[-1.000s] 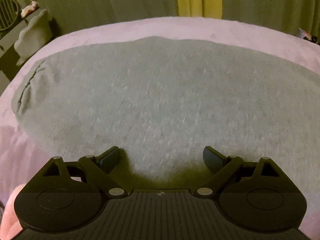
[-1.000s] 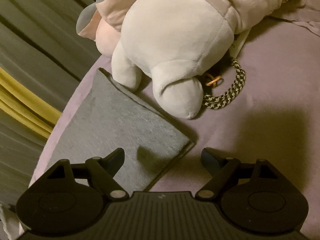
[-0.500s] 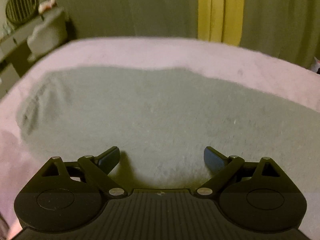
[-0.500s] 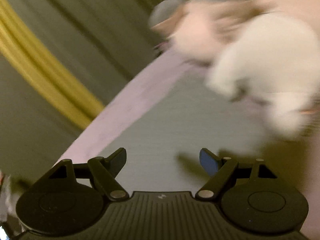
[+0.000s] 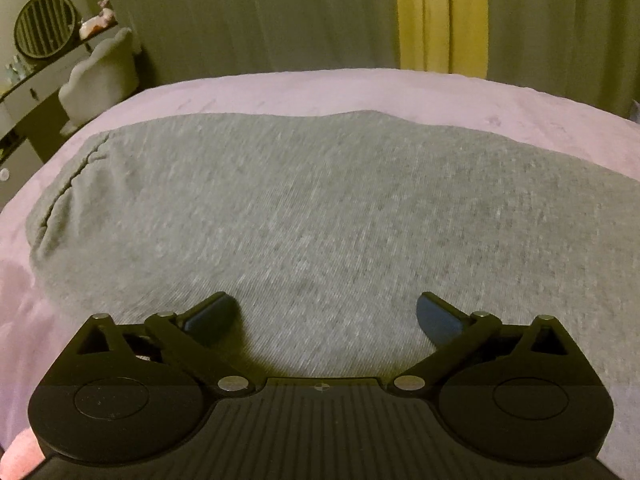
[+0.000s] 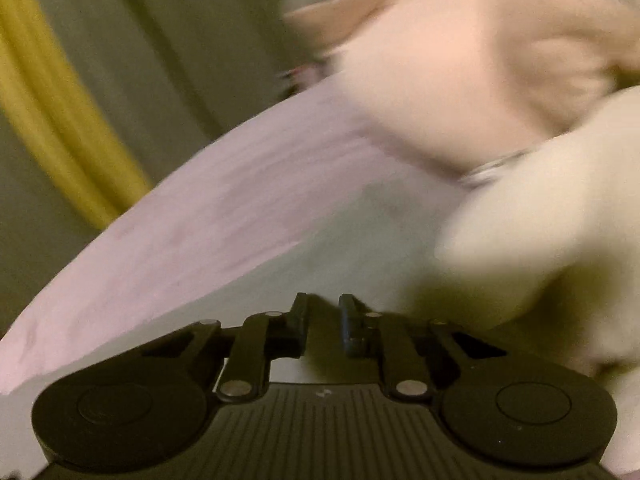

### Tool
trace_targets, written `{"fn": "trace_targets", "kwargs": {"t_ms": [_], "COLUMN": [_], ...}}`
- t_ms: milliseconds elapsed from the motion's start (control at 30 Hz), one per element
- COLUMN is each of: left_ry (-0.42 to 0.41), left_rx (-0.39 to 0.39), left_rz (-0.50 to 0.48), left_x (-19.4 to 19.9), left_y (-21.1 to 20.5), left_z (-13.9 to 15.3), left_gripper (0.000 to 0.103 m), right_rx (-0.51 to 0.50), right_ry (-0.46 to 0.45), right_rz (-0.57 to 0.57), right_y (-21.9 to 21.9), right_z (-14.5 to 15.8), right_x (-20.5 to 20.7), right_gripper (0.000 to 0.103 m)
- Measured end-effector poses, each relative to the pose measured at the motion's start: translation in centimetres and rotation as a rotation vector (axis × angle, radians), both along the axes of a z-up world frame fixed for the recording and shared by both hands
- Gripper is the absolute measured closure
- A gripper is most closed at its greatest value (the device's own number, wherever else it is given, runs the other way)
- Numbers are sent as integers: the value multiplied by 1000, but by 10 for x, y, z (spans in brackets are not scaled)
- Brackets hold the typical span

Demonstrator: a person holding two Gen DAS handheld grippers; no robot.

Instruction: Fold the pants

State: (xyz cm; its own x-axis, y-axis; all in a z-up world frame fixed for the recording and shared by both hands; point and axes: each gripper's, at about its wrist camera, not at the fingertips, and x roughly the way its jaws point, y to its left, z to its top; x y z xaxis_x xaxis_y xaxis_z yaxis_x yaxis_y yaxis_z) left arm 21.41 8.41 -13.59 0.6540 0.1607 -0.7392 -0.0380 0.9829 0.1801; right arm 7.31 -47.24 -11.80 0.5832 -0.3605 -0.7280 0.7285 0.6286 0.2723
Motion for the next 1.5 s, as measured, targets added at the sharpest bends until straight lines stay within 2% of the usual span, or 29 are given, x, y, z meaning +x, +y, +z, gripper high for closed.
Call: {"fn": "trace_targets", "kwargs": {"t_ms": [67, 133, 233, 367, 467, 533, 633, 733, 767, 800, 833, 933, 1033, 1067, 1167, 1200, 1233, 1267, 1300, 1367, 1433, 1500], "left_ry": [-1, 2, 3, -49, -33, 1, 28, -27, -48, -52, -38, 25, 5, 3, 17, 12, 0, -10, -26, -51, -31, 0], "left_rx": [4, -2, -4, 8, -81, -118, -197, -328, -351, -358, -342, -201, -19, 5, 31, 38, 39, 47, 51, 24, -21, -74], "left_rz": [3, 8, 2, 44, 99, 179, 232, 193, 169, 136, 100, 38, 107, 130, 190, 206, 224, 239, 238, 183, 140, 96], "left_x": [-2, -2, -4, 13, 40, 62, 89, 101, 105, 110, 117, 139, 151, 153, 155, 150, 143, 136, 126, 98, 73, 53], "left_y": [-1, 1, 1, 21, 63, 100, 152, 173, 174, 171, 165, 146, 137, 137, 138, 137, 136, 134, 130, 122, 112, 100], "left_z": [0, 0, 8, 26, 32, 26, 29, 49, 54, 54, 52, 33, 19, 20, 33, 39, 45, 51, 56, 64, 64, 56], "left_gripper": [0, 0, 1, 1, 1, 2, 15, 14, 12, 10, 10, 9, 7, 10, 25, 25, 22, 8, 6, 6, 6, 6], "right_rx": [-32, -33, 102, 252, 273, 288, 249, 199, 195, 202, 212, 211, 187, 182, 183, 188, 190, 187, 184, 179, 173, 159], "right_ry": [-11, -22, -100, -114, -151, -148, -116, -78, -77, -87, -102, -106, -82, -79, -88, -96, -99, -98, -97, -95, -95, -77], "right_rz": [-33, -7, 85, 102, 69, 54, 83, 95, 95, 95, 95, 99, 110, 117, 138, 147, 159, 172, 187, 217, 256, 285], "right_y": [2, 17, 45, 73, 73, 70, 79, 88, 90, 90, 89, 91, 96, 96, 96, 96, 96, 96, 97, 100, 103, 108], "right_z": [13, 18, 10, -23, -33, -34, -34, -31, -30, -30, -29, -28, -26, -26, -26, -27, -27, -26, -26, -26, -26, -25], "right_x": [-10, -16, -25, -33, -38, -39, -41, -34, -32, -32, -33, -28, -27, -26, -23, -23, -22, -22, -21, -17, -12, -8], "right_gripper": [94, 90, 88, 81, 80, 80, 80, 79, 78, 72, 65, 61, 61, 59, 51, 46, 43, 39, 34, 24, 9, 5]}}
